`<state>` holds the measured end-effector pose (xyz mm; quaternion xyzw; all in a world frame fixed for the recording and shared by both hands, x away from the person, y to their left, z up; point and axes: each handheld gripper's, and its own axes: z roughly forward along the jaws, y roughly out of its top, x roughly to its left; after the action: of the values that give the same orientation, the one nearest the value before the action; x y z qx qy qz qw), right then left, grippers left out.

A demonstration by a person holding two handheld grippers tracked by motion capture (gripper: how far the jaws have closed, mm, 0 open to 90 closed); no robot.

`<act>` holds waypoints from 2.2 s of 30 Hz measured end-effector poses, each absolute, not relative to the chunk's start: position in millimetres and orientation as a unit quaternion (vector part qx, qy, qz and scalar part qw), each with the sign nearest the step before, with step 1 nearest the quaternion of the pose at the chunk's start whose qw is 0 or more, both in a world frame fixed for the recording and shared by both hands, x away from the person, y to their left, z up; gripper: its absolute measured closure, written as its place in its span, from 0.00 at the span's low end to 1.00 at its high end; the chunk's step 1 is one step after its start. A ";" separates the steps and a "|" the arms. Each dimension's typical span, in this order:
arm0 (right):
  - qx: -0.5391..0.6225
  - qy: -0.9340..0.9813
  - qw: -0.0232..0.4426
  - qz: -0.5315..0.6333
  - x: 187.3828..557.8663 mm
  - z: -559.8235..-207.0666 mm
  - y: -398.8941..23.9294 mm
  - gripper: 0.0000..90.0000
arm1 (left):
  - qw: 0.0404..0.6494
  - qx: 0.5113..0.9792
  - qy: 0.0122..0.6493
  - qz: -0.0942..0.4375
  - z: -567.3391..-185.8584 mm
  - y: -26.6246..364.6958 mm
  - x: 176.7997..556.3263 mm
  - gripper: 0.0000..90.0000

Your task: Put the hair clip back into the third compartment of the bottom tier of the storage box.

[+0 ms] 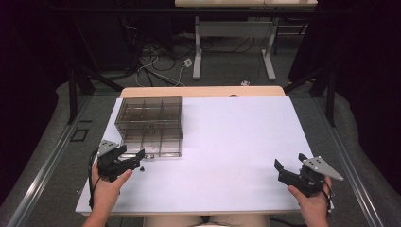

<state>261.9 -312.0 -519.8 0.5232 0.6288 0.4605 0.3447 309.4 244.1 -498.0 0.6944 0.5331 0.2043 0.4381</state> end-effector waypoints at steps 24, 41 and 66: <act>0.533 0.634 0.327 0.455 263.9 -522.9 -313.8 0.10 | 0.402 0.719 0.532 0.194 -504.7 239.5 322.1 0.35; 0.530 0.642 0.323 0.450 265.0 -524.8 -312.5 0.10 | 0.383 0.741 0.531 0.148 -509.2 237.2 323.4 0.41; 0.526 0.648 0.314 0.452 265.5 -523.7 -310.8 0.07 | 0.323 0.762 0.554 0.092 -522.6 240.3 329.0 0.64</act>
<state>265.5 -310.8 -523.7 0.5263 0.6484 0.4516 0.3141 329.0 240.3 -522.6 0.7619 0.5537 0.0923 0.3231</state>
